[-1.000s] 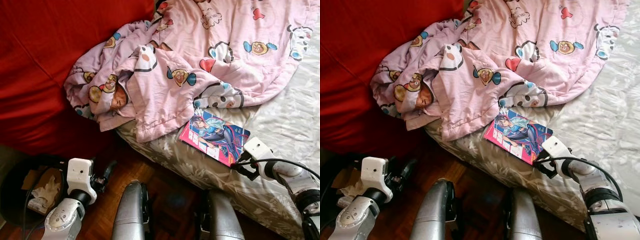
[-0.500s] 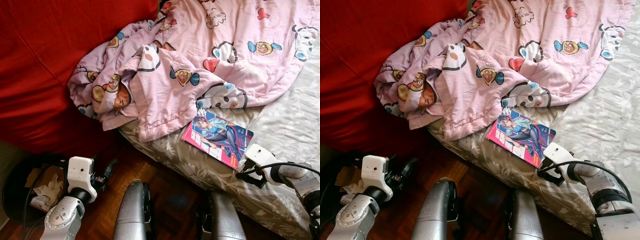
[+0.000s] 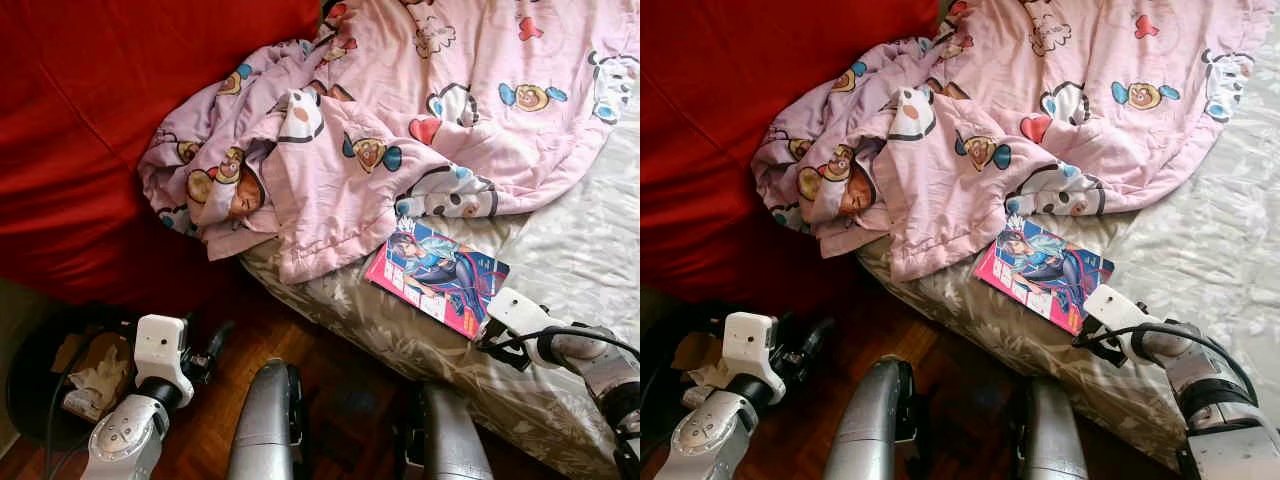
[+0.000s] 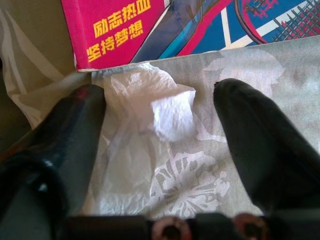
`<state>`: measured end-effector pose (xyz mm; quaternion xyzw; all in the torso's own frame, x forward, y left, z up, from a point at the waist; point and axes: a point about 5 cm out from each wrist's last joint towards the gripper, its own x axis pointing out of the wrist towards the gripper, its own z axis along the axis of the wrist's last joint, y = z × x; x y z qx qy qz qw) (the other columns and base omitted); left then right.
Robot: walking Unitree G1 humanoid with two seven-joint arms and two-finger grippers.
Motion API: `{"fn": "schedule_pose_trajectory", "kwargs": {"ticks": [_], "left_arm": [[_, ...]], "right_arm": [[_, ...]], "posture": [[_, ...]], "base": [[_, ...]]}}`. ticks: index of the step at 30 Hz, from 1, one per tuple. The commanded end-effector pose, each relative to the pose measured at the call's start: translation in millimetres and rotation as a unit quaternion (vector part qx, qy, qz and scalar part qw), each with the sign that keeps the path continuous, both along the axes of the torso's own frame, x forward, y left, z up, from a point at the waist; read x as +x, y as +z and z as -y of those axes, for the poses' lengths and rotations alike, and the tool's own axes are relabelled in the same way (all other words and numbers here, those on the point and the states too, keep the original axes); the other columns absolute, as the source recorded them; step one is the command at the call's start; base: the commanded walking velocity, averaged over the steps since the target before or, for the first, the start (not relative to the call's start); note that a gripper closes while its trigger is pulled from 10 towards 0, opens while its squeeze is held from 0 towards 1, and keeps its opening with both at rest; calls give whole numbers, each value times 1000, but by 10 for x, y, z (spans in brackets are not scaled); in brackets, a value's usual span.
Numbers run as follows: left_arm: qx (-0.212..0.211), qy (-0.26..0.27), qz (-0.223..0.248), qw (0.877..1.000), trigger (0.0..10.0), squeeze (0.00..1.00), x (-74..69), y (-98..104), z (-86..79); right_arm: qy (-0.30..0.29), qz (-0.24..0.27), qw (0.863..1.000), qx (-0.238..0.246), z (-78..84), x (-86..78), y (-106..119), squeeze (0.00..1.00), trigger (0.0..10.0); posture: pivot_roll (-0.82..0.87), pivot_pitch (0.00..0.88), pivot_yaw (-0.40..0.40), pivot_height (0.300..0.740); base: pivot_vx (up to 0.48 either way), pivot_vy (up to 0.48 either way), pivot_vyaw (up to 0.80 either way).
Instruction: Clean up the room
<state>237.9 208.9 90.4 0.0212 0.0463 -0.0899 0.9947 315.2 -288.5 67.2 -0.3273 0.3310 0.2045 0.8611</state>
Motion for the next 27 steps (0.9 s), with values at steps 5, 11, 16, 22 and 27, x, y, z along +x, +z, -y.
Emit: {"fn": "schedule_pose_trajectory", "kwargs": {"ticks": [5,11,16,22,27], "left_arm": [[5,6,-32,999,10000,0,-76,-123,-49],[7,7,-33,999,10000,0,-76,-129,-62],[7,8,-33,999,10000,0,-67,-132,-63],[8,8,-32,999,10000,0,-61,-135,-59],[8,8,-32,999,10000,0,-58,-137,-52]], "right_arm": [[3,-32,999,0,-30,-111,-167,0,10000],[1,-31,1000,2,-49,-120,-193,0,0],[0,-32,999,2,-53,-115,-191,0,0],[1,-33,999,1,-53,-119,-196,0,0],[2,-35,999,2,-61,-130,-213,0,0]], "posture": [[120,348,116,623],[121,348,116,623],[120,347,115,623],[120,345,114,623],[118,345,113,623]], "base": [[0,0,0],[0,0,0],[0,0,0],[0,0,0],[0,0,0]]}}
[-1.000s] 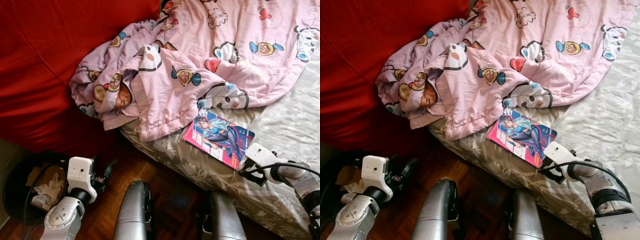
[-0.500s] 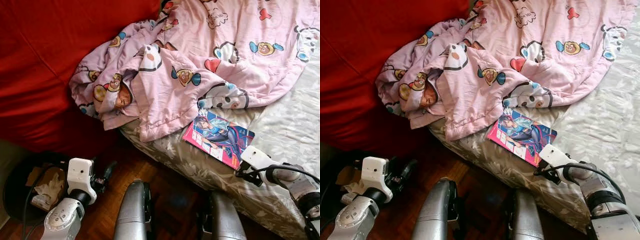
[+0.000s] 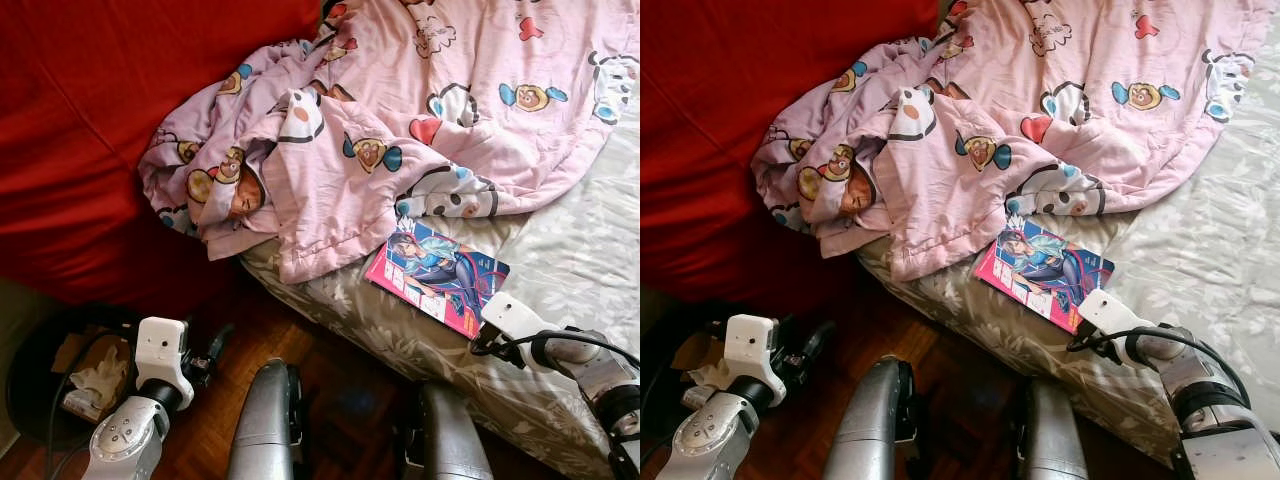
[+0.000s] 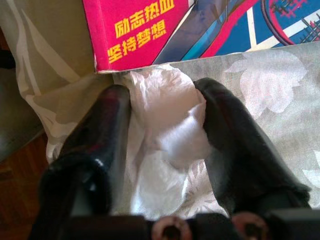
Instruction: Clean up the room
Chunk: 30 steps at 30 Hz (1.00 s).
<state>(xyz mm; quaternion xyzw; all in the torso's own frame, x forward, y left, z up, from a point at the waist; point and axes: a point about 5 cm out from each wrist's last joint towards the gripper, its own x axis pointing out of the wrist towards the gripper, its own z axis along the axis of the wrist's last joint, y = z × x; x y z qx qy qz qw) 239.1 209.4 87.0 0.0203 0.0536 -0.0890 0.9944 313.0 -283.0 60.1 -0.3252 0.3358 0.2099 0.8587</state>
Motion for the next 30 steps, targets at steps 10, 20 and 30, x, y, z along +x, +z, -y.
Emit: {"fn": "schedule_pose_trajectory", "kwargs": {"ticks": [10,20,30], "left_arm": [[10,7,-23,1000,10000,0,-45,-108,-36],[9,5,-19,1000,10000,0,24,-110,-17],[11,4,-9,1000,10000,0,125,-114,39]], "right_arm": [[6,-37,999,10,-86,-142,-224,0,0],[-1,-32,999,16,-132,-162,-278,0,0],[-80,29,991,105,-112,-166,-255,0,0]], "posture": [[116,343,112,623],[99,324,109,623],[58,293,90,623]], "base": [[0,0,0],[0,0,0],[0,0,0]]}}
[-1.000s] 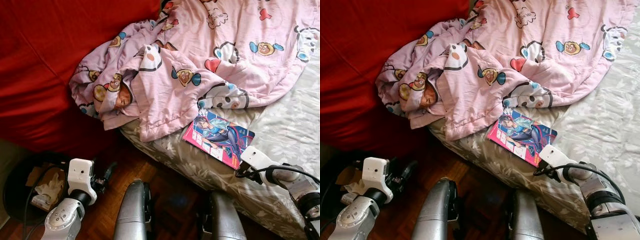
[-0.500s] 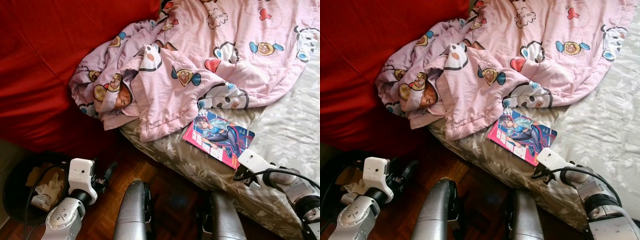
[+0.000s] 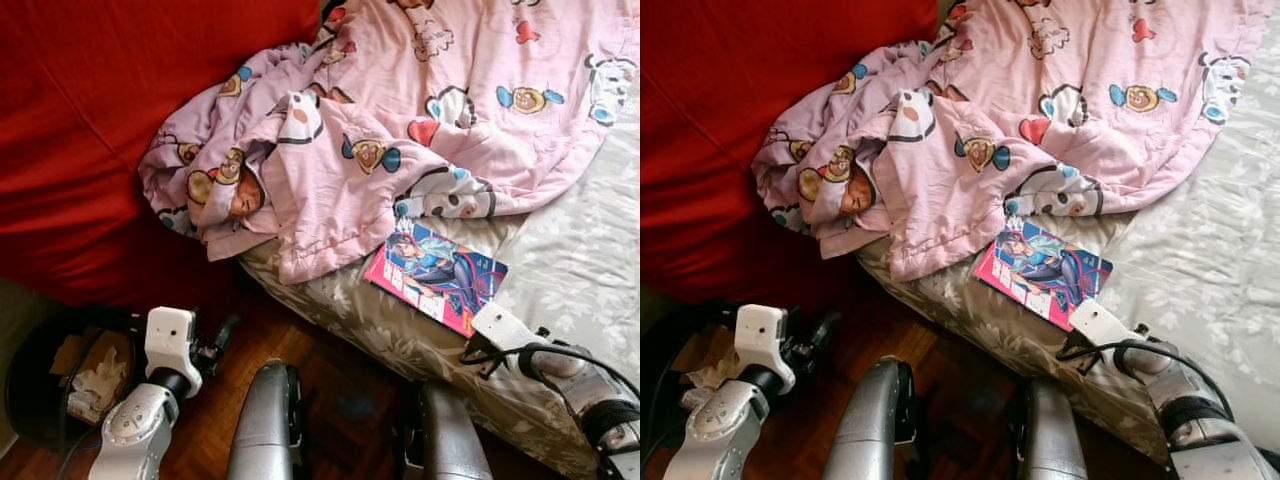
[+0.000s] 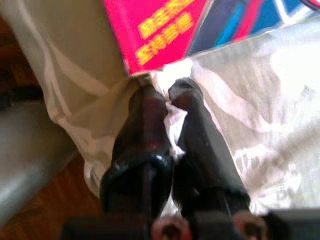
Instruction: Clean up the room
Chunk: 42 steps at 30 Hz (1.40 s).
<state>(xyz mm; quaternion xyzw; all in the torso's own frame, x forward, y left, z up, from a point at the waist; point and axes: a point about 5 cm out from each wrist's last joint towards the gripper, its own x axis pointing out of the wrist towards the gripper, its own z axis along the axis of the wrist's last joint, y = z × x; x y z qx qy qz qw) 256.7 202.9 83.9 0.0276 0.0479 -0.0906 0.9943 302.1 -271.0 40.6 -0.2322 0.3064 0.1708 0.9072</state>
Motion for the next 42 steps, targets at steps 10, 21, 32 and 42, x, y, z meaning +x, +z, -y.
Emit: {"fn": "schedule_pose_trajectory", "kwargs": {"ticks": [10,21,32,42], "left_arm": [[-8,11,-1,1000,10000,0,47,-101,53],[-51,54,-9,997,10000,0,45,-226,55],[-108,149,-41,982,10000,0,-59,-481,-152],[-129,204,-135,961,10000,0,-214,-921,-319]], "right_arm": [[-52,91,984,146,-181,-365,-2,0,0],[-262,269,866,331,-618,-411,179,0,10000],[-297,234,859,346,-666,-467,-39,0,10000],[-310,138,892,300,-614,-592,-511,0,10000]], "posture": [[16,235,60,623],[10,179,53,623],[10,136,35,652],[18,92,37,702]], "base": [[0,0,0],[0,0,0],[0,0,0],[0,0,0]]}}
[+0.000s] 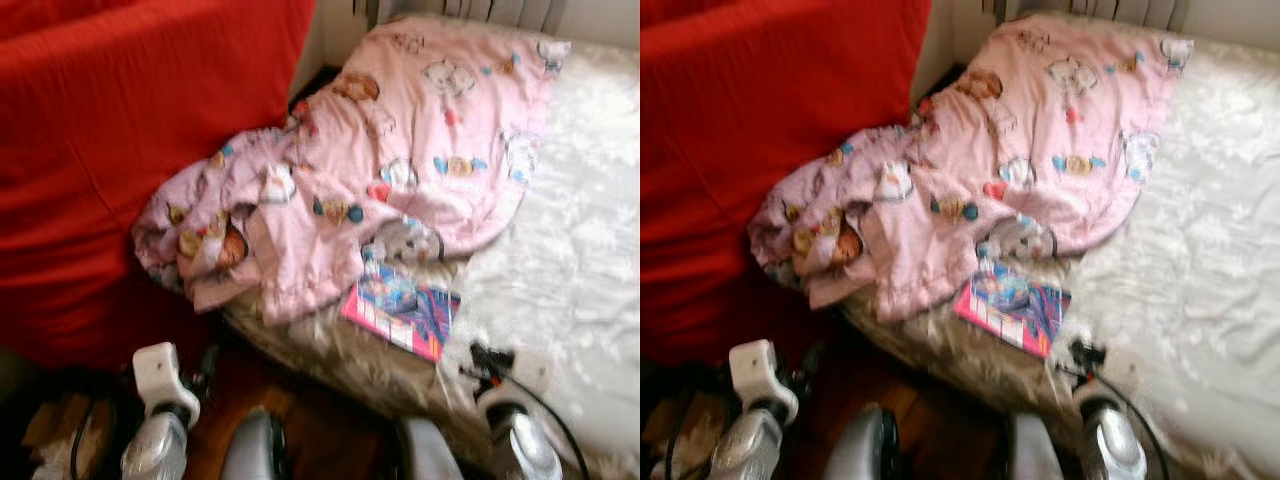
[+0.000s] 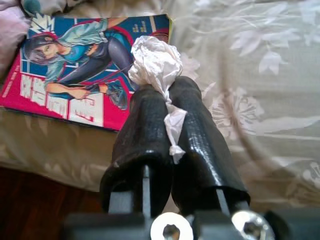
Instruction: Clean up the room
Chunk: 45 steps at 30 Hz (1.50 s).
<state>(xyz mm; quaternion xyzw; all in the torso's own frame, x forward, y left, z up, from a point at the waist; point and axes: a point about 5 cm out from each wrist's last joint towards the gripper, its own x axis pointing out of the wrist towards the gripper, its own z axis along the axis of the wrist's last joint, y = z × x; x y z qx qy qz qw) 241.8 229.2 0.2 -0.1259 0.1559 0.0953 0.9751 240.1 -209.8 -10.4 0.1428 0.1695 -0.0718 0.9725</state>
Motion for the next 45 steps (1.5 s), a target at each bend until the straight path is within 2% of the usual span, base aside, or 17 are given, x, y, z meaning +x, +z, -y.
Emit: {"fn": "schedule_pose_trajectory", "kwargs": {"ticks": [1,5,8,14,16,18,22,23,24,29,34,37,39,41,42,45], "left_arm": [[3,11,-29,1000,10000,0,-84,-123,-66],[5,26,-66,997,10000,0,-136,-247,-92],[2,25,-82,996,10000,0,-144,-299,-90],[0,2,-166,986,10000,0,-299,-530,2],[2,0,-174,985,10000,0,-316,-549,10],[-4,-5,-202,979,10000,0,-379,-623,73],[-6,-16,-219,976,10000,0,-407,-666,137],[-4,-29,-231,973,10000,0,-431,-694,179],[-4,-29,-231,973,10000,0,-431,-694,179],[-6,-28,-252,967,10000,0,-535,-758,193],[5,-31,-274,961,10000,0,-624,-793,114],[9,-8,-283,959,10000,0,-674,-791,-21],[9,-6,-283,959,10000,0,-678,-789,-35],[10,2,-292,956,10000,0,-763,-803,-130],[10,2,-292,956,10000,0,-763,-803,-130],[15,1,-311,950,10000,0,-891,-839,-198]], "right_arm": [[4,-2,1000,-6,-7,45,-9,0,10000],[17,-11,1000,-12,-40,142,-12,0,10000],[19,-17,1000,-14,-33,172,-26,0,10000],[19,-64,998,-15,2,135,-148,0,10000],[20,-67,997,-15,5,130,-156,0,10000],[32,-100,994,-22,14,77,-224,0,10000],[36,-128,991,-31,38,11,-290,0,10000],[23,-143,989,-28,83,-59,-337,0,10000],[23,-143,989,-28,83,-59,-337,0,10000],[-15,-175,984,-22,199,-271,-454,0,10000],[0,-207,978,-31,174,-390,-538,0,10000],[7,-236,971,-35,154,-462,-595,0,10000],[10,-237,971,-36,149,-466,-598,0,10000],[15,-243,969,-40,140,-512,-623,0,10000],[15,-243,969,-40,140,-512,-623,0,10000],[2,-247,968,-35,159,-592,-656,0,10000]], "posture": [[18,86,37,707],[21,43,36,737],[24,30,34,740],[36,0,6,740],[36,0,6,740],[31,0,-2,740],[11,0,1,740],[0,0,4,740],[0,0,4,740],[-13,0,-7,740],[20,0,-14,740],[50,0,-23,740],[50,0,-23,740],[69,0,-26,740],[69,0,-26,740],[68,0,-17,740]], "base": [[0,0,0],[0,0,0],[0,0,0],[0,0,0],[0,0,0],[0,0,0],[0,0,0],[0,0,0],[0,0,0],[0,0,0],[0,0,0],[0,0,0],[0,0,0],[0,0,0],[0,0,0],[0,0,288]]}}
